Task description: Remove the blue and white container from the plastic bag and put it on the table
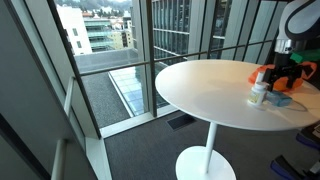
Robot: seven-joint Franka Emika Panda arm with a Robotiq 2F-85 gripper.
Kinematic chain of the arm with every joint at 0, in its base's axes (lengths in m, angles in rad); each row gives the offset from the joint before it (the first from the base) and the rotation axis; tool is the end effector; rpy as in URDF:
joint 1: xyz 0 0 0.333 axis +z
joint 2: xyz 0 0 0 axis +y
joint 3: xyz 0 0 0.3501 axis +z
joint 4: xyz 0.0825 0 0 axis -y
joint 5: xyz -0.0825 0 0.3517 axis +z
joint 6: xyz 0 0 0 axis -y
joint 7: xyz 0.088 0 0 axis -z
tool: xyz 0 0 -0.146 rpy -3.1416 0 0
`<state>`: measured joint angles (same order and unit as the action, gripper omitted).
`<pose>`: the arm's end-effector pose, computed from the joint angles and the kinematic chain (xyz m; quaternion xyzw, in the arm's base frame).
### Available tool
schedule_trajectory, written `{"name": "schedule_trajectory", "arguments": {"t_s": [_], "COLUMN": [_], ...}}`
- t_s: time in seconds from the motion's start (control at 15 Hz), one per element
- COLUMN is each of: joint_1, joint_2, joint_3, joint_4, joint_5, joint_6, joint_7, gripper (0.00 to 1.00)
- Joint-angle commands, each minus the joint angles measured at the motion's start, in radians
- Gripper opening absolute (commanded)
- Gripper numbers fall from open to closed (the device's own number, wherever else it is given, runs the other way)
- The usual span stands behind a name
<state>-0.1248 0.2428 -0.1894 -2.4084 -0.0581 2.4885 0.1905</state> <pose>0.4425 -0.1474 0.2254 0.9705 -0.2241 -0.0818 0.0335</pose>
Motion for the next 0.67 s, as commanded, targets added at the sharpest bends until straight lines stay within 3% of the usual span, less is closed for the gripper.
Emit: {"name": "schedule_trajectory", "arguments": {"t_s": [0.0, 0.27, 0.6], "joint_1": [0.005, -0.009, -0.022], "joint_2": [-0.083, -0.152, -0.219], "joint_3": [-0.021, -0.026, -0.011], "joint_4": [-0.012, -0.001, 0.05], "joint_5": [-0.056, -0.074, -0.029], "joint_6": [-0.047, -0.102, -0.28], "joint_7": [0.011, 0.005, -0.046], "gripper": [1.0, 1.0, 1.0]}}
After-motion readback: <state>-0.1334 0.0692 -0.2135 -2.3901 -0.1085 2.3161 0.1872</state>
